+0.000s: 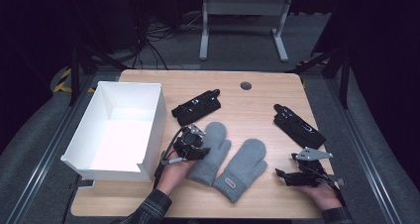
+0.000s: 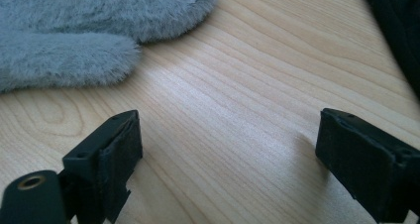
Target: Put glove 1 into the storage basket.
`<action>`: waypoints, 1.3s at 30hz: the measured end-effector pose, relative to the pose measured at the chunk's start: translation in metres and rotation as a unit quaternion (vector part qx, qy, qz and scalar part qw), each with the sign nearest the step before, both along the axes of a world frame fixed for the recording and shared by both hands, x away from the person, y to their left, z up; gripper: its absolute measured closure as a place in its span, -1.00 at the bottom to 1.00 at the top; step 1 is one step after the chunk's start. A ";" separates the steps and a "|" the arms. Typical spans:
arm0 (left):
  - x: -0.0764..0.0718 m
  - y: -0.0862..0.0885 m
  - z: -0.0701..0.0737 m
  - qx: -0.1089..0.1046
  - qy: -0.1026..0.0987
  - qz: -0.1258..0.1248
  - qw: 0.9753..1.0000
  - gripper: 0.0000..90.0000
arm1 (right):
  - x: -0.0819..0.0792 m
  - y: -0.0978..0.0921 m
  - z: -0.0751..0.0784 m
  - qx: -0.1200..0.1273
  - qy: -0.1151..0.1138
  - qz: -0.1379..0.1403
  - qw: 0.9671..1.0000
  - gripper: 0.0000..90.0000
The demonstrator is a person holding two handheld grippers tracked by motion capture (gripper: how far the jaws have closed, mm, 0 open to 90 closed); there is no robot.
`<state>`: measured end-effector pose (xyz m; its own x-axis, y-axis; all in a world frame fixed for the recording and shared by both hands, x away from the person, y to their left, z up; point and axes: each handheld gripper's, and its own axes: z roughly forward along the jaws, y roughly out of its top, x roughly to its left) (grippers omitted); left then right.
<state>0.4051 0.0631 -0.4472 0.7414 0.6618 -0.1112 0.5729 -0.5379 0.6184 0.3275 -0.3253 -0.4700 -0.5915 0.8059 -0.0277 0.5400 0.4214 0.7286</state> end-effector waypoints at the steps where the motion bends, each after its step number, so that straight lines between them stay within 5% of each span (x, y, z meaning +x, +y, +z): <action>1: 0.001 -0.001 -0.001 0.004 -0.002 -0.002 1.000 0.41 | 0.000 0.000 0.000 0.001 0.000 0.001 1.000 -0.75; 8: 0.005 -0.001 -0.003 0.005 0.003 -0.025 1.000 0.83 | 0.000 0.000 0.000 0.000 0.000 0.000 1.000 -0.75; 14: 0.005 0.001 0.008 0.001 0.007 -0.030 1.000 0.90 | 0.000 0.000 0.000 0.000 0.000 0.000 1.000 -0.75; 31: -0.005 0.011 0.054 -0.070 0.005 -0.062 0.996 0.91 | 0.000 0.000 0.000 0.001 0.000 0.000 1.000 -0.75; 39: -0.009 0.016 0.074 -0.112 0.005 -0.084 0.990 0.91 | 0.000 0.000 0.000 0.001 0.000 0.000 1.000 -0.75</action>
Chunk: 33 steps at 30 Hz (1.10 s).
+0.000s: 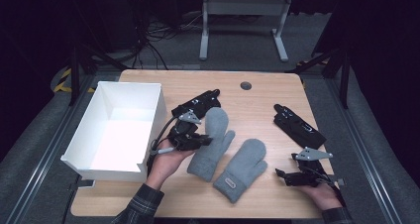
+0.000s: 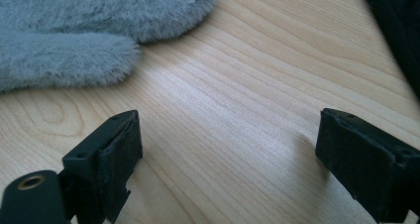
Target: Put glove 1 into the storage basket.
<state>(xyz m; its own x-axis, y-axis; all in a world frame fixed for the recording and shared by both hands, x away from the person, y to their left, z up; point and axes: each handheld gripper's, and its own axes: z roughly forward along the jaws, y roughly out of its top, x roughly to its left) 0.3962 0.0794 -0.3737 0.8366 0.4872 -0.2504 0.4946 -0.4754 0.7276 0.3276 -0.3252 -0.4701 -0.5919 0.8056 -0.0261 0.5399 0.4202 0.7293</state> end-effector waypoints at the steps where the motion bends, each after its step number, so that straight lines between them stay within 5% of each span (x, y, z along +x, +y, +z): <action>1: -0.002 -0.001 0.005 -0.011 0.001 -0.009 1.000 0.91 | 0.000 0.000 0.000 0.000 0.000 0.000 1.000 -0.76; 16: -0.014 -0.042 0.018 -0.039 0.016 -0.095 0.995 0.91 | 0.000 0.000 0.000 0.000 0.000 0.000 1.000 -0.76; 25: -0.010 -0.073 0.006 -0.041 0.050 -0.145 0.987 0.91 | 0.000 0.000 0.000 0.000 0.000 0.000 1.000 -0.75; 33: 0.004 -0.092 -0.024 -0.012 0.089 -0.172 0.981 0.91 | 0.000 0.000 0.000 0.000 0.000 0.000 1.000 -0.76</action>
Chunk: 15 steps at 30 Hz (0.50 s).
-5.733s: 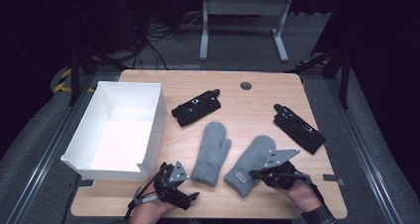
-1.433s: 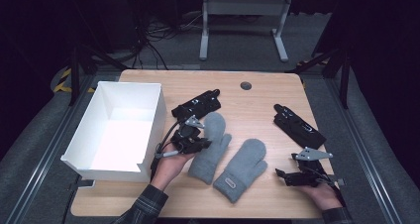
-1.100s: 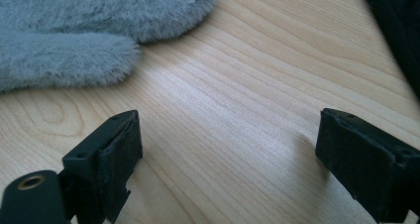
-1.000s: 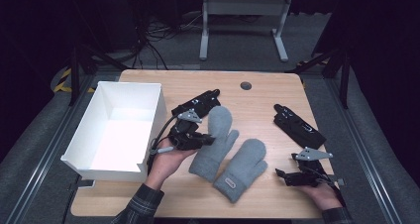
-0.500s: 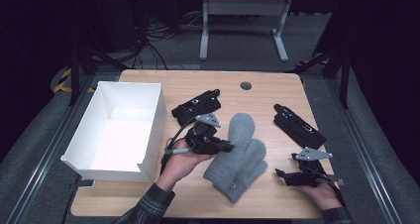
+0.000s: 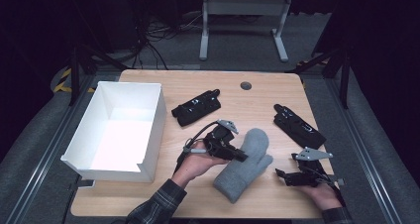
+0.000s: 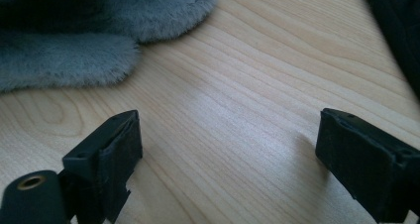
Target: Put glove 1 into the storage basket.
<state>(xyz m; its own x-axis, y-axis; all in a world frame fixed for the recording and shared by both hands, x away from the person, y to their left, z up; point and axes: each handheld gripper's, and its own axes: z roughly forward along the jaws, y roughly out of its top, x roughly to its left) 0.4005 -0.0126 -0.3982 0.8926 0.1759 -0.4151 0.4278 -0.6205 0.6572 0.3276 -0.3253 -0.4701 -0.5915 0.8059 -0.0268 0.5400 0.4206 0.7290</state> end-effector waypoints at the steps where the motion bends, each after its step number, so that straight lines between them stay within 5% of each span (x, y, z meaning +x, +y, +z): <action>1: 0.001 -0.001 -0.004 0.006 0.003 0.000 1.000 0.91 | 0.000 0.000 0.000 0.000 0.000 0.000 1.000 -0.75; 4: 0.004 -0.005 -0.015 0.016 0.007 0.004 1.000 0.89 | 0.000 0.000 0.000 0.000 0.000 0.000 1.000 -0.76; 11: 0.003 -0.009 -0.025 0.045 -0.020 0.014 0.999 0.75 | 0.000 0.000 0.000 0.000 0.000 0.000 1.000 -0.75; 15: 0.001 -0.005 -0.020 0.041 -0.041 0.040 0.998 0.21 | 0.000 0.000 0.005 -0.008 0.013 -0.004 1.000 -0.59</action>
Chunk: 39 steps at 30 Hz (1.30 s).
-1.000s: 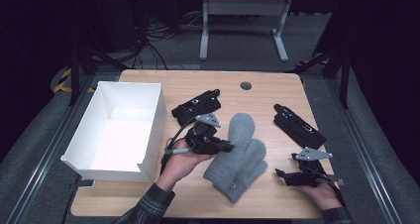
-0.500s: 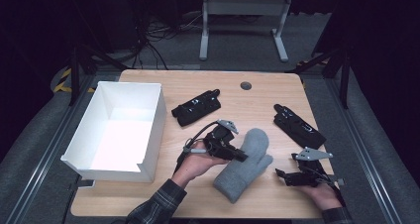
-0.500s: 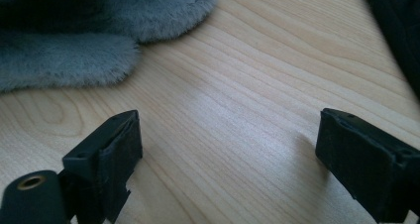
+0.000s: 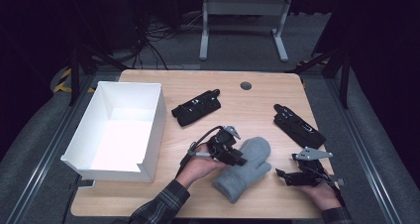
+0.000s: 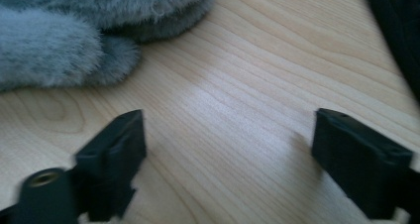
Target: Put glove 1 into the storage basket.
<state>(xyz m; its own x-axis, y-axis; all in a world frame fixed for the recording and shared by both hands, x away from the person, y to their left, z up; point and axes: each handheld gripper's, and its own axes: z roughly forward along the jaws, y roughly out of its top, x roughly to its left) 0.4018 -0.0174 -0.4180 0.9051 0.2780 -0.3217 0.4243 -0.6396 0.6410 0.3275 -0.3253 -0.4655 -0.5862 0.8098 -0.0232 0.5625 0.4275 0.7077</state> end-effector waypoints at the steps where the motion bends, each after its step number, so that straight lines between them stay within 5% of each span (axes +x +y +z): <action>1: 0.000 0.002 0.002 -0.002 -0.004 0.003 1.000 0.11 | 0.000 0.000 0.003 0.005 0.004 0.002 1.000 -0.50; 7: -0.005 0.019 0.012 -0.009 -0.020 0.022 1.000 -0.03 | -0.015 0.006 0.019 0.045 -0.001 0.055 0.997 0.52; 11: -0.008 0.033 0.012 -0.008 -0.026 0.033 0.999 0.12 | -0.026 0.031 0.021 0.059 0.020 0.129 0.990 0.97; 16: -0.011 0.048 0.009 -0.006 -0.028 0.048 0.998 0.24 | -0.033 0.055 0.018 0.058 0.036 0.184 0.981 1.00; 22: -0.015 0.063 0.006 -0.003 -0.037 0.068 0.997 0.06 | -0.033 0.087 0.012 0.046 0.048 0.229 0.971 1.00; 39: -0.010 0.082 0.017 -0.023 -0.067 0.104 0.992 -0.32 | -0.006 0.137 0.006 0.031 0.029 0.254 0.966 1.00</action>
